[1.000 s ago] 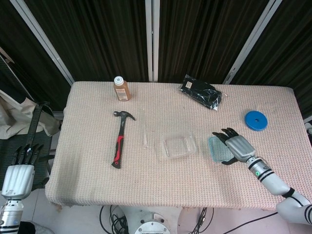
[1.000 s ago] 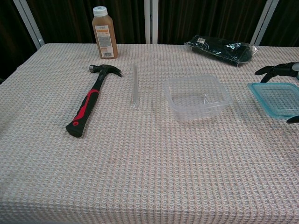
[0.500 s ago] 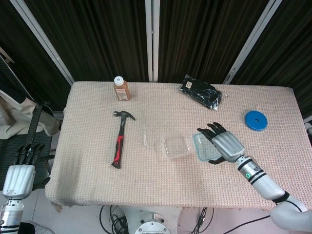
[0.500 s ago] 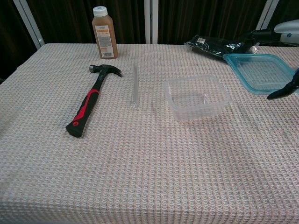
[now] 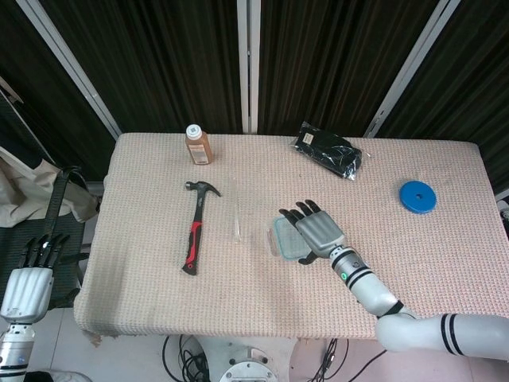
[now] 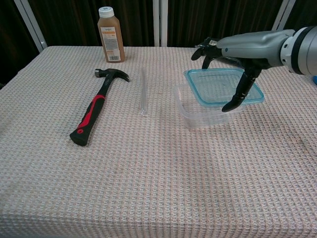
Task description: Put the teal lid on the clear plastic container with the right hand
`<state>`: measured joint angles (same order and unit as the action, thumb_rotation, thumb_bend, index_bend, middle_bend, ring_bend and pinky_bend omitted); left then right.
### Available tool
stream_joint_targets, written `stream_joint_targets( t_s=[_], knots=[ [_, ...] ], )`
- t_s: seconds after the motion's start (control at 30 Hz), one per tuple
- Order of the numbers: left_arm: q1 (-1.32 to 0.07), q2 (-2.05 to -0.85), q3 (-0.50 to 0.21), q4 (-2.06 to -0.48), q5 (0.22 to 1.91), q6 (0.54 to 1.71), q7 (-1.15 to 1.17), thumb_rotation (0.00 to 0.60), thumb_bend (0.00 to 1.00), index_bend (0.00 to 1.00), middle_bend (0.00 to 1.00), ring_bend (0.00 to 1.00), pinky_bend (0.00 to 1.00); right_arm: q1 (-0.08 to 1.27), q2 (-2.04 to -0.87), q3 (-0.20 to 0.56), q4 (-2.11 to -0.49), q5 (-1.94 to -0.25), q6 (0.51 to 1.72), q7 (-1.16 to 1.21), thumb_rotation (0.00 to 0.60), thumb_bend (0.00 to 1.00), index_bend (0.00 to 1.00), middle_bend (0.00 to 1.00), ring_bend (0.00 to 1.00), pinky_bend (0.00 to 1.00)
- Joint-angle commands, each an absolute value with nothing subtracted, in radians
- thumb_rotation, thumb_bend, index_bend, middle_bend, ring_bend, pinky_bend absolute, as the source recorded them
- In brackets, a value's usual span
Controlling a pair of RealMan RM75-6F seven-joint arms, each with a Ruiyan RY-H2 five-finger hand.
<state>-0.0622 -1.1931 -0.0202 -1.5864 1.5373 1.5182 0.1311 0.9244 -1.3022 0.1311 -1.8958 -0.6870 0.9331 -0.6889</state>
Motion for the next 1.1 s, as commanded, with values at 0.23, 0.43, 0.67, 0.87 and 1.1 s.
stream_joint_targets(
  t_s=[0.23, 0.43, 0.67, 0.87, 1.1],
  knots=[
    [-0.066, -1.199, -0.021, -1.568, 1.535, 1.512, 0.112, 0.600, 0.00, 0.08, 0.07, 0.00, 0.00, 1.003, -1.399, 0.117, -1.865, -0.568, 1.022, -0.791, 0.600, 0.11, 0.00, 0.39, 0.02, 0.00],
    [-0.066, -1.203, -0.020, -1.566, 1.535, 1.513, 0.110, 0.600, 0.00, 0.08, 0.07, 0.00, 0.00, 1.015, -1.424, 0.097, -1.827, -0.583, 1.007, -0.787, 0.600, 0.11, 0.00, 0.38, 0.02, 0.00],
    [-0.067, -1.201, -0.021, -1.573, 1.531, 1.511, 0.118, 0.600, 0.00, 0.08, 0.07, 0.00, 0.00, 1.022, -1.435, 0.086, -1.799, -0.593, 0.990, -0.771, 0.600, 0.11, 0.00, 0.38, 0.02, 0.00],
    [-0.069, -1.198, -0.021, -1.578, 1.528, 1.507, 0.123, 0.600, 0.00, 0.08, 0.07, 0.00, 0.00, 1.026, -1.446, 0.086, -1.780, -0.601, 0.987, -0.755, 0.600, 0.11, 0.00, 0.38, 0.02, 0.00],
    [-0.068, -1.197, -0.021, -1.579, 1.524, 1.506, 0.124, 0.600, 0.00, 0.08, 0.07, 0.00, 0.00, 1.036, -1.456, 0.089, -1.761, -0.599, 0.977, -0.744, 0.600, 0.11, 0.00, 0.38, 0.02, 0.00]
  ],
)
